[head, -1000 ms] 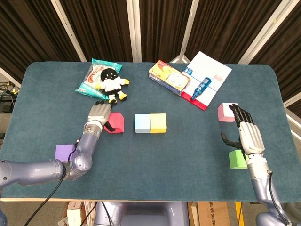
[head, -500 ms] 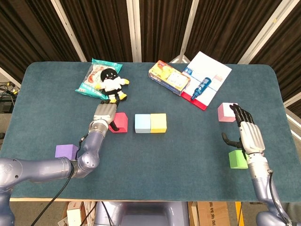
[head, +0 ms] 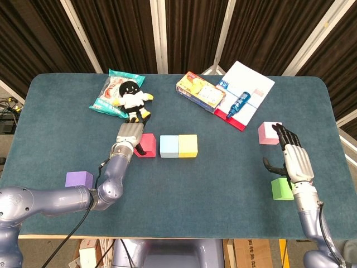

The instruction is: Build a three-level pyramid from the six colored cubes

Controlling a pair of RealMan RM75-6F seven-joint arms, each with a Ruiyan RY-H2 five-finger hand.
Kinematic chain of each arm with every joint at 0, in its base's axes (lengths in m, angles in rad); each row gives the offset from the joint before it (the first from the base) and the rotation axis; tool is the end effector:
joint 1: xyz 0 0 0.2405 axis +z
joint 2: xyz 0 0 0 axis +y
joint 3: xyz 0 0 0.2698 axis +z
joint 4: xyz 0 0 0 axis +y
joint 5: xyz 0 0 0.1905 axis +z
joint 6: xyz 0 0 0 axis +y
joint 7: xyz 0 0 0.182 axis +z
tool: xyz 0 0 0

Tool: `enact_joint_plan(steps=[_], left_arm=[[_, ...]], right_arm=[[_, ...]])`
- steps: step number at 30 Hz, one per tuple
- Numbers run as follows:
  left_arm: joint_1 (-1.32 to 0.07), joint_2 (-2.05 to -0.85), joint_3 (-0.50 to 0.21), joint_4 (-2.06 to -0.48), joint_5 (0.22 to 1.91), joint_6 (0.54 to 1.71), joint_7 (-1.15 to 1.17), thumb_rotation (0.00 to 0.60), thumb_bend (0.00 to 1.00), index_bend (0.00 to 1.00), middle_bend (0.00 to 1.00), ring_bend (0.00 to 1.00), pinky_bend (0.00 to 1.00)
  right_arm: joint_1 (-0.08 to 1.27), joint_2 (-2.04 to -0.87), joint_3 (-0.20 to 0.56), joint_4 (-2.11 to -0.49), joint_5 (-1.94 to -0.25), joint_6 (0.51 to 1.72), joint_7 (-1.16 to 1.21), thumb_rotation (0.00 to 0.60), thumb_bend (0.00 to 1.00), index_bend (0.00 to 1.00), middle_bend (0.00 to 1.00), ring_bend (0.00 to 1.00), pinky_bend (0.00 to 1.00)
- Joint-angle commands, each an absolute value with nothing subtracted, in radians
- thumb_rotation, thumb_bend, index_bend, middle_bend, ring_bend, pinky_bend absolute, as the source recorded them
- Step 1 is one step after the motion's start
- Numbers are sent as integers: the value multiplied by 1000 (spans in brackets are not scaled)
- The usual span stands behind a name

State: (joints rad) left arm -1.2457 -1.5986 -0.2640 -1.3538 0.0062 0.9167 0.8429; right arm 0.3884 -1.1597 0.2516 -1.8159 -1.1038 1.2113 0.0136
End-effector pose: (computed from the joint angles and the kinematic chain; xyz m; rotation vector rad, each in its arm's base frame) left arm -0.0838 0.4661 -0.0264 -1.6879 -1.1760 -0.5180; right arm -0.2399 -0.3288 0.1523 1.2759 -1.2386 1.1409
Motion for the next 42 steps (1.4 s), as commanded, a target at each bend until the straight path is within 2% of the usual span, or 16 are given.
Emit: enact_joint_plan(steps=[1,42], left_arm=[[-1248,-1605,-263,-1346,-1,915,851,600,149,45,392,36,58],[-1259,-1637,-291,-1328,-2,904,857,600,149,44,382,36,58]], right_arm=[[388,-1160,252,-1815,-1104,1211,13,600,379,0,0,0,0],[388,-1162,258,-1812,-1089,1191,22,600,378,0,0,0,0]])
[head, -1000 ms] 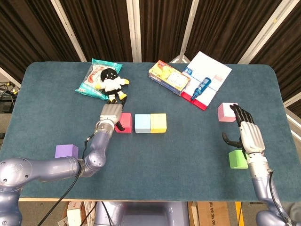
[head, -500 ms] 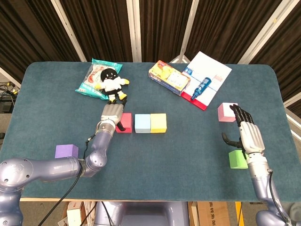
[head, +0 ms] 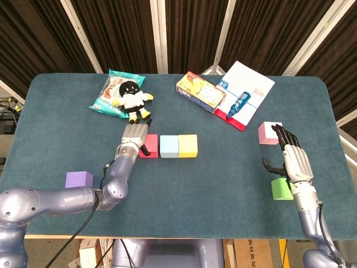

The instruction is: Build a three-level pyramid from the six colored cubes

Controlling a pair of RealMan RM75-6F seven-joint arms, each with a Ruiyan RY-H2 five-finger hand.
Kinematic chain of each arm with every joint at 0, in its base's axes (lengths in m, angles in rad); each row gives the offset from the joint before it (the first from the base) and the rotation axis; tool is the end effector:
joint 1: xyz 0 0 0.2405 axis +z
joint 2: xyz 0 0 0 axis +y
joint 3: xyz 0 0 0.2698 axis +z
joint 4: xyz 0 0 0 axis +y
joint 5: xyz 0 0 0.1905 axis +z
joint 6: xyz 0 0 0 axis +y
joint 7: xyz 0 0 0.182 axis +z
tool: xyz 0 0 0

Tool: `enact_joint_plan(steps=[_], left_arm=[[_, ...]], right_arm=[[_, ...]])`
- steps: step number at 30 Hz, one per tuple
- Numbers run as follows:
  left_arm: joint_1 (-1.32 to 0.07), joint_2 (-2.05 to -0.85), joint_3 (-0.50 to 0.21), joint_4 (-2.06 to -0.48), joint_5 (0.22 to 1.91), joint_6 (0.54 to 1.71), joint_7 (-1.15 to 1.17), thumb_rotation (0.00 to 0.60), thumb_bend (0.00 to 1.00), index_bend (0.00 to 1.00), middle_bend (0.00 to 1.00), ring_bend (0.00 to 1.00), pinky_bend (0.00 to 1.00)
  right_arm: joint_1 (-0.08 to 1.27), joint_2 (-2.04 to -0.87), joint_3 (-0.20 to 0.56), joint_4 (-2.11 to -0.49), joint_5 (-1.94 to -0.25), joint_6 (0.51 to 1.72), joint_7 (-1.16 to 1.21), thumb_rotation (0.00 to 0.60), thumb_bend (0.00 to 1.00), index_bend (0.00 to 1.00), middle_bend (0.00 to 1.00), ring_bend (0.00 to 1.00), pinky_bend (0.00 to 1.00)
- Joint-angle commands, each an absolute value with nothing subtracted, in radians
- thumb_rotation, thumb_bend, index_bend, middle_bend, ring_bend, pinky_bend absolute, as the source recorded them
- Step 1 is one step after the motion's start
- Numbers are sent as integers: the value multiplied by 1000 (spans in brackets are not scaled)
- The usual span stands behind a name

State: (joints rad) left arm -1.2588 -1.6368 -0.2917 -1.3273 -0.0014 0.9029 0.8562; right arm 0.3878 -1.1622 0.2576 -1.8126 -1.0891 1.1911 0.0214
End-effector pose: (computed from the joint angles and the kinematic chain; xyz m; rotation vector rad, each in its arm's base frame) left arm -0.0715 0.4646 -0.0396 -1.7075 -1.1968 -0.5344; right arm -0.2423 -0.3295 0.1495 1.2691 -1.2659 1.1342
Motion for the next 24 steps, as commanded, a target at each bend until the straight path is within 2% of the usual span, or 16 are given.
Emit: enact_joint_plan(steps=[1,24], left_arm=[[-1258,-1636,-290,-1329,-3,904,858,600,149,44,382,36,58],[-1259,-1651,-292,-1320,17,898,850,600,149,44,376,36,58]], right_arm=[[388,-1162,258,-1812,-1089,1190,23,600,378,0,0,0,0],[388,-1165,257,-1808,-1084,1186,20,600,379,0,0,0,0]])
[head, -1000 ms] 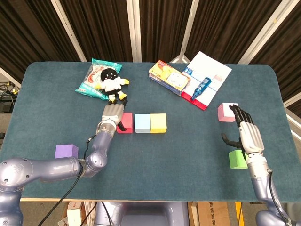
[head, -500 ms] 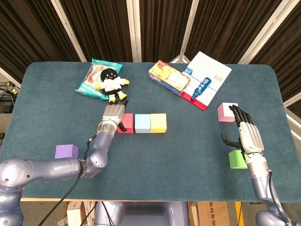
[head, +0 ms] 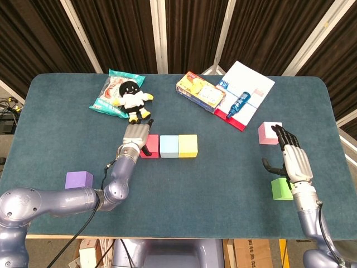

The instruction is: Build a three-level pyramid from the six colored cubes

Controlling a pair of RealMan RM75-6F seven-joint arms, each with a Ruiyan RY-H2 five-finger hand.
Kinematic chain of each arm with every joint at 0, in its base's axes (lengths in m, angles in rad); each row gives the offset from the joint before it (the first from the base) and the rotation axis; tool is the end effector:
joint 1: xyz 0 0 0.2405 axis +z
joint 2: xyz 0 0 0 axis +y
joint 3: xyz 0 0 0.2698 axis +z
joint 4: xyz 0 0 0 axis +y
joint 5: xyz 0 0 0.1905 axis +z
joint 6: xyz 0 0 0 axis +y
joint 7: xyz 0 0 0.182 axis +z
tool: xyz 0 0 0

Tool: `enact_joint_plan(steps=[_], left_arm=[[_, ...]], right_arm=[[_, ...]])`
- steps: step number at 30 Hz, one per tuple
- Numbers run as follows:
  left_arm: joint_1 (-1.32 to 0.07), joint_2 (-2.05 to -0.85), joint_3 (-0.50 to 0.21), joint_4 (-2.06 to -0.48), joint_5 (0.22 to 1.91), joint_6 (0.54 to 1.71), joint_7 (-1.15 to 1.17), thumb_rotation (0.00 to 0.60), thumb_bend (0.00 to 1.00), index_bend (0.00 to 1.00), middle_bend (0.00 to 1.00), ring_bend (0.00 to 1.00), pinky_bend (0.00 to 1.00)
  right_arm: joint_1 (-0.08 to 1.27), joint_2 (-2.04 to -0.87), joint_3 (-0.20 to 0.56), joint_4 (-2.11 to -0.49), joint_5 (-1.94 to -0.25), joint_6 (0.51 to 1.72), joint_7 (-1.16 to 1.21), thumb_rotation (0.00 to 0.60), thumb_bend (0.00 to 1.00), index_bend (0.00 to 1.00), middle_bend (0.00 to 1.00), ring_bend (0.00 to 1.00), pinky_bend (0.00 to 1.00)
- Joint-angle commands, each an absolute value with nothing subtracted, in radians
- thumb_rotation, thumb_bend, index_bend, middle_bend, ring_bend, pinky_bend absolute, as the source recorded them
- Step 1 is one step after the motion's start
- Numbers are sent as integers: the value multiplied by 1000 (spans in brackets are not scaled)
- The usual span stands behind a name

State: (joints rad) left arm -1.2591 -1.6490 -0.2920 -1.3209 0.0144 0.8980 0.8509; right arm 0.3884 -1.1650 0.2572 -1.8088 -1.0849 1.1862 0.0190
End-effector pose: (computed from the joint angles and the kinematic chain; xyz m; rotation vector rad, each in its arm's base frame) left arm -0.0688 0.4633 -0.0442 -1.7206 -1.1926 -0.5425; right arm -0.2436 -0.3298 0.1480 1.2697 -1.2699 1.1273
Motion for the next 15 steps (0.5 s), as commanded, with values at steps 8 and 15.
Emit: enact_joint_plan(steps=[8,15], left_arm=[[-1260,-1660,-293,-1316,28,897,843,600,147,35,331,36,56],[-1260,-1652,-285,-1322,22,896,855,600,108,0,134,29,50]], right_arm=[[388,-1165,258,-1808,-1085,1185,21,600,379,0,0,0,0],[388,-1165,257,-1808,-1086,1184,21,600,379,0,0,0,0]])
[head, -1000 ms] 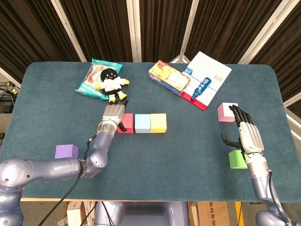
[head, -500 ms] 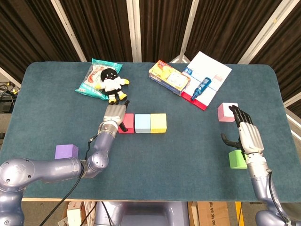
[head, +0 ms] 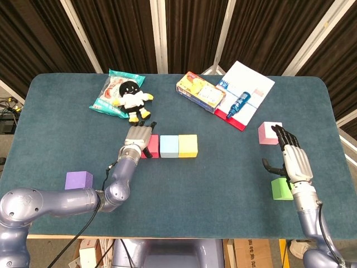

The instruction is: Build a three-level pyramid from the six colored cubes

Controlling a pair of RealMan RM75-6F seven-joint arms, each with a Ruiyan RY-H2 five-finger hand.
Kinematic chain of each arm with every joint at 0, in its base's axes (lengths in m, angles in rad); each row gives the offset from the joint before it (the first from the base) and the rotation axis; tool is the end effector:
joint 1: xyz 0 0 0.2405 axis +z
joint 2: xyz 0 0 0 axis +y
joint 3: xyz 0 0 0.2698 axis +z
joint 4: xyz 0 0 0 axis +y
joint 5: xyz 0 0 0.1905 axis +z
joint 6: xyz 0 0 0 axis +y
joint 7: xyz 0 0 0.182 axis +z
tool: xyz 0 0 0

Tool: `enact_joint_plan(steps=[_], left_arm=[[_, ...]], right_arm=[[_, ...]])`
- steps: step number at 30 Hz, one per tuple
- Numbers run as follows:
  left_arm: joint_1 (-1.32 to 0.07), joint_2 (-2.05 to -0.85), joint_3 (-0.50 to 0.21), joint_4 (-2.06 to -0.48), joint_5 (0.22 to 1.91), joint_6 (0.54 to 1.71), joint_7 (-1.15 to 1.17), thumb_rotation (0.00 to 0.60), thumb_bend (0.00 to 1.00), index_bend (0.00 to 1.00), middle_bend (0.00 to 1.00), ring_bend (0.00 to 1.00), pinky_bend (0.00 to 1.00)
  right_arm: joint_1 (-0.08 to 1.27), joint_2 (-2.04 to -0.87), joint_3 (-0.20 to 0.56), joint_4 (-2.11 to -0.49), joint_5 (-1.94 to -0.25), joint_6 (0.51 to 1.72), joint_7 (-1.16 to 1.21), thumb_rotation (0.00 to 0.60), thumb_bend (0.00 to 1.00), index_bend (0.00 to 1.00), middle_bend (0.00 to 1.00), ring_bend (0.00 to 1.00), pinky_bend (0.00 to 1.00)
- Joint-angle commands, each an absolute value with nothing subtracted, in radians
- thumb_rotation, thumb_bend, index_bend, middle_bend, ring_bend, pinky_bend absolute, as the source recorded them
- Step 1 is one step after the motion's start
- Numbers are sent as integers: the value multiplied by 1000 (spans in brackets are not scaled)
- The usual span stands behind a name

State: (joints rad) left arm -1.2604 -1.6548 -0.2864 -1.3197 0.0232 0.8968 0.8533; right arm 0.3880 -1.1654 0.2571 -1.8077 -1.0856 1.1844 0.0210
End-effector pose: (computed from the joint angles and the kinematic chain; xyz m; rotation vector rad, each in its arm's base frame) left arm -0.0679 0.4619 -0.0469 -1.7337 -1.1807 -0.5391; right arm -0.2438 -0.3297 0.1477 1.2701 -1.2720 1.1273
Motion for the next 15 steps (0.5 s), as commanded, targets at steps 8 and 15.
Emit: enact_joint_plan(steps=[8,15], left_arm=[[-1255,-1638,-284,-1338,20,892,851,600,94,0,59,12,39],[-1242,-1580,-286,-1413,39,899,839,600,71,0,16,0,13]], right_arm=[[388,-1167,256,-1807,-1086,1185,18,600,379,0,0,0,0],[388,-1168,254,-1807,-1088,1184,15,600,378,0,0,0,0]])
